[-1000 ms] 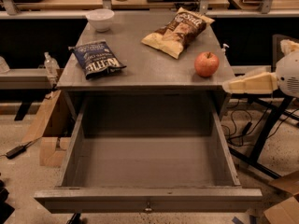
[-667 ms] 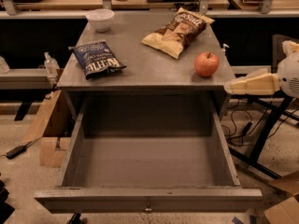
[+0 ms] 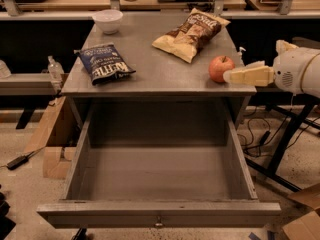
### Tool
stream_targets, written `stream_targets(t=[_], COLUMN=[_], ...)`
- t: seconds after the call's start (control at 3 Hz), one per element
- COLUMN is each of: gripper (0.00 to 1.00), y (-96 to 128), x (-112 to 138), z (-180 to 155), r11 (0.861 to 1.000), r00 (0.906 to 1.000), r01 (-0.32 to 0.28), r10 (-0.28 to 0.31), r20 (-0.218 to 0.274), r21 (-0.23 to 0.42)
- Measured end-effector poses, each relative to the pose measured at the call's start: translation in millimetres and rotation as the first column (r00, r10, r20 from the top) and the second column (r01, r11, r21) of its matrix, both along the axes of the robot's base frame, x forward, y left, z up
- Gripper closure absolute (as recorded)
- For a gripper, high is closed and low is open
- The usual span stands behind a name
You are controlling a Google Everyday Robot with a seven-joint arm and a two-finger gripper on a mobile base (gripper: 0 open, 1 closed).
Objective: Place apple into top drawer
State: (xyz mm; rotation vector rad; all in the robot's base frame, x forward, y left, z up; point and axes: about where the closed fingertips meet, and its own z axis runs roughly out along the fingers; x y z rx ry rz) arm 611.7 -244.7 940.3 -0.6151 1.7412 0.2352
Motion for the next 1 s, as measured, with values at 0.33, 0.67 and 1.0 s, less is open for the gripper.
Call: stream_targets(t=[0.33, 0.67, 1.0], gripper=[0.0, 0.0, 0.0], y=[4, -1, 3], x=[34, 63, 89], z=[-12, -31, -52], r11=[1.0, 0.999, 0.996], r00=[1.0, 0.9998, 0.9996], r01=[0.003, 0.019, 0.003], r10=[-0.003, -0.018, 0.0], r20=[0.0, -0.005, -0.027], r21=[0.023, 0.049, 0.095])
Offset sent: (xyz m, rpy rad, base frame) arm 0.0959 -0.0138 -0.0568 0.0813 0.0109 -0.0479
